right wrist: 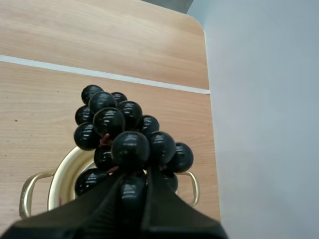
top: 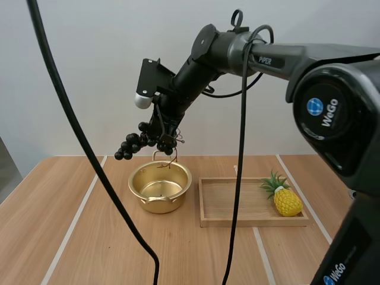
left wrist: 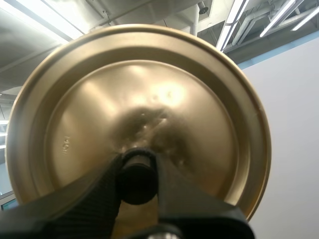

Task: Open the pot, put the grape inside, and close it

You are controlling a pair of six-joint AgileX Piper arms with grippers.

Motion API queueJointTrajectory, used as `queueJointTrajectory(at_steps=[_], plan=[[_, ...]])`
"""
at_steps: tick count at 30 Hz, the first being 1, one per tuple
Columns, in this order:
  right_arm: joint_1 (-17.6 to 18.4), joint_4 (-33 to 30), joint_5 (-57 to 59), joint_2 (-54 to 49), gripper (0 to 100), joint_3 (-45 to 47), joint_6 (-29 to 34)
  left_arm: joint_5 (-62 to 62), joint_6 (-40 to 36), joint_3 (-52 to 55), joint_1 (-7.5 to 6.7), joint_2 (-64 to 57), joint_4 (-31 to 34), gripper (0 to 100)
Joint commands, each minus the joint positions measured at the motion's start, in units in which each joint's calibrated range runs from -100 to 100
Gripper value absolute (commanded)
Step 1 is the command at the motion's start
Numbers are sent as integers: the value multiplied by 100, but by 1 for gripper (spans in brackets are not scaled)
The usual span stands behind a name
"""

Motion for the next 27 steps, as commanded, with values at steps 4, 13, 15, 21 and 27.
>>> queueJointTrajectory(at_steps=[4,13,15,21,27], plan=[[4,157,-99,457,0,-36,-21,-236,-32,-33,-15,-5,51,0],[4,-73,-491,1004,0,-36,-81,-236,-32,-33,-15,-5,51,0],[-8,-158,-510,1105,0,-36,-138,-236,-32,-33,-15,-5,51,0],[-121,-249,-589,1215,0,-36,-166,-236,-32,-33,-15,-5,51,0],[-155,-254,-551,1453,0,67,-166,-236,-32,-33,-15,-5,51,0]])
